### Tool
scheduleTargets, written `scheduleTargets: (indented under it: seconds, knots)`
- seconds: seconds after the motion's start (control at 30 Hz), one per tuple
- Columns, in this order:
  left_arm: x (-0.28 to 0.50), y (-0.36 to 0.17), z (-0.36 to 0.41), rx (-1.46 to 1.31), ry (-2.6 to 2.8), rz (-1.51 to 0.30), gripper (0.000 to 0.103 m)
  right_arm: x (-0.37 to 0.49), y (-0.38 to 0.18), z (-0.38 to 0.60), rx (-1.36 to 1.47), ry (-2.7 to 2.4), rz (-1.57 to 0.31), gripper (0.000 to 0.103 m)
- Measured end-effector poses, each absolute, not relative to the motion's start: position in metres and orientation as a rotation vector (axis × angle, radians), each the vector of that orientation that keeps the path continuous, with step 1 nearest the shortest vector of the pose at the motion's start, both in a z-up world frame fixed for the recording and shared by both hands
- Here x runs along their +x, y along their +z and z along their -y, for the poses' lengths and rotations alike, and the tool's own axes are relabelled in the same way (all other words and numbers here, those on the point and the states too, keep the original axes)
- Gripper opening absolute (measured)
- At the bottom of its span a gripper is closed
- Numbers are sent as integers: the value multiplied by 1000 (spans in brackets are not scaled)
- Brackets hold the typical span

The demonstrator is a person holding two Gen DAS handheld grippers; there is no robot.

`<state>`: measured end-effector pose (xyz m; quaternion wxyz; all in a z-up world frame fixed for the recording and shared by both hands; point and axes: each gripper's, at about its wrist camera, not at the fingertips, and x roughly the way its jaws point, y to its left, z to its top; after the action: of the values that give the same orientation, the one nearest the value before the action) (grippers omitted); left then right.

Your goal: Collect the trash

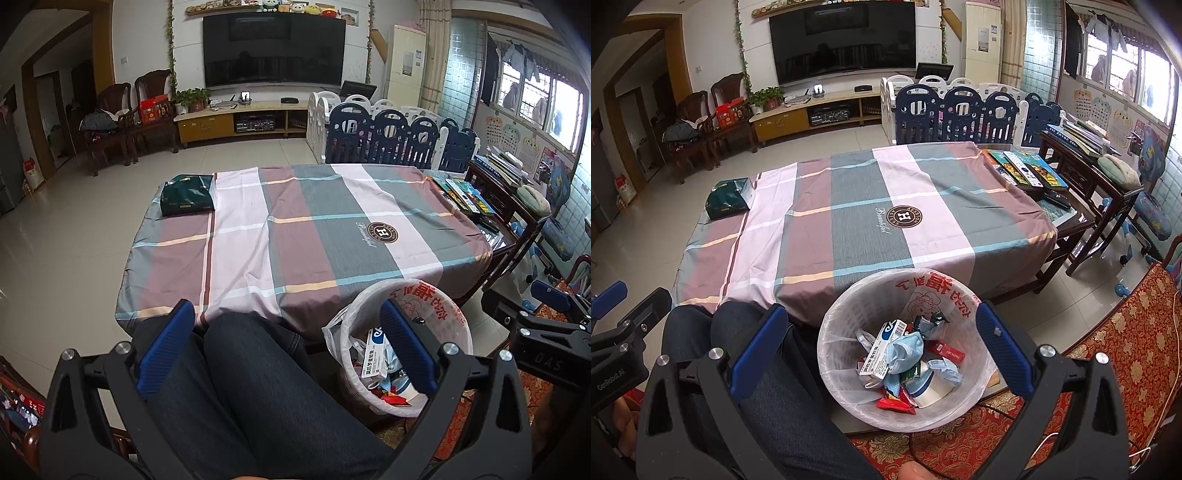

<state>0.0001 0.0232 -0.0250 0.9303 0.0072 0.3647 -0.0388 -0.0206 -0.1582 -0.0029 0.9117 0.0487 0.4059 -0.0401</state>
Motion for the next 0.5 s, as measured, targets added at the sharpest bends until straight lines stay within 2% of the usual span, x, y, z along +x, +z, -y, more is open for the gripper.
scheduleTargets:
  seconds: [0.5]
  knots:
    - [2,-31,-28,1,-90,-740,100,-13,-9,163,127,-89,-861,100]
